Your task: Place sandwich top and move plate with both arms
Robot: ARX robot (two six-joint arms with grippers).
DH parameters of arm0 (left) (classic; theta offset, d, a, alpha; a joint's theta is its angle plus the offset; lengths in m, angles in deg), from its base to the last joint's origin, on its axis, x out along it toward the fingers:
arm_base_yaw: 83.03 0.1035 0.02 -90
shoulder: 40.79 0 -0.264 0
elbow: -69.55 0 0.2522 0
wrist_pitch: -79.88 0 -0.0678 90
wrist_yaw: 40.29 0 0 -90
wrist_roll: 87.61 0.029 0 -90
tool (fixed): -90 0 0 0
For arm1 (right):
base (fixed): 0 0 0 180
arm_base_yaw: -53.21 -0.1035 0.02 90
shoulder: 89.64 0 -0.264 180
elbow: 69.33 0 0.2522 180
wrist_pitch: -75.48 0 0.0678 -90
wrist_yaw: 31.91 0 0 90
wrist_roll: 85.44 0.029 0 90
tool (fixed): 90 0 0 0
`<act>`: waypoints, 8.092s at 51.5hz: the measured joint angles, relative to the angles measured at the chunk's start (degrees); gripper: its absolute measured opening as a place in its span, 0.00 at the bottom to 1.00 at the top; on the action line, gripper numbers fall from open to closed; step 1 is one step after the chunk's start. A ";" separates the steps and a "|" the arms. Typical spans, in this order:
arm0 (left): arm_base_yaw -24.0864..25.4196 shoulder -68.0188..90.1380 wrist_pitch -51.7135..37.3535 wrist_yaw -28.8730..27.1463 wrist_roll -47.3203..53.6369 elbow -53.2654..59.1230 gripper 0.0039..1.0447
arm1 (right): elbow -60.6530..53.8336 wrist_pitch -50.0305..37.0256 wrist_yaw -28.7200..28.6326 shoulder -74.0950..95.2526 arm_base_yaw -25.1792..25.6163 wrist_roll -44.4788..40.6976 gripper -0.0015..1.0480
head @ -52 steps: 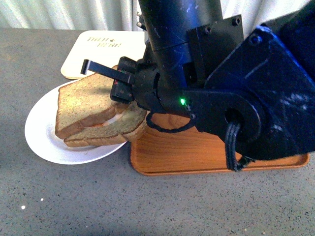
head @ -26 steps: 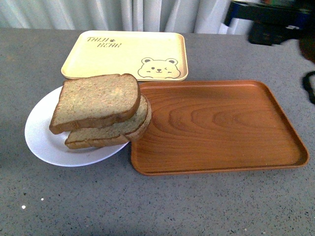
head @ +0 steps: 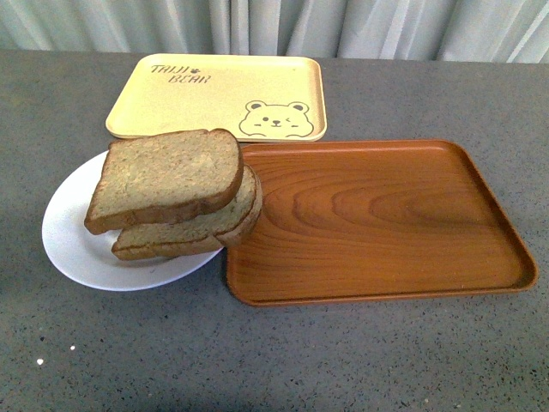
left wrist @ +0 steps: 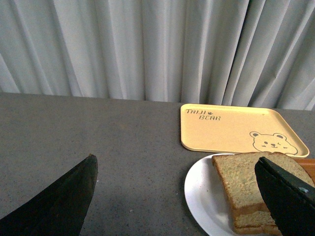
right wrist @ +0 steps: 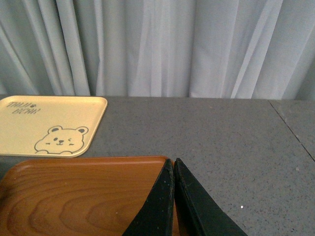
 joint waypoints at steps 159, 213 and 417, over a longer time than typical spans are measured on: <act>18.78 94.31 -44.46 36.13 -48.78 -19.15 0.92 | -4.92 59.01 -12.52 -66.03 12.70 -0.28 0.91; 0.79 118.62 -70.84 26.29 -70.44 -18.03 0.92 | -4.92 59.01 -12.52 -66.03 12.70 -0.28 0.91; -0.07 57.86 -53.86 0.02 -0.39 -2.19 0.01 | -4.92 59.04 -12.46 -66.05 12.70 -0.28 0.91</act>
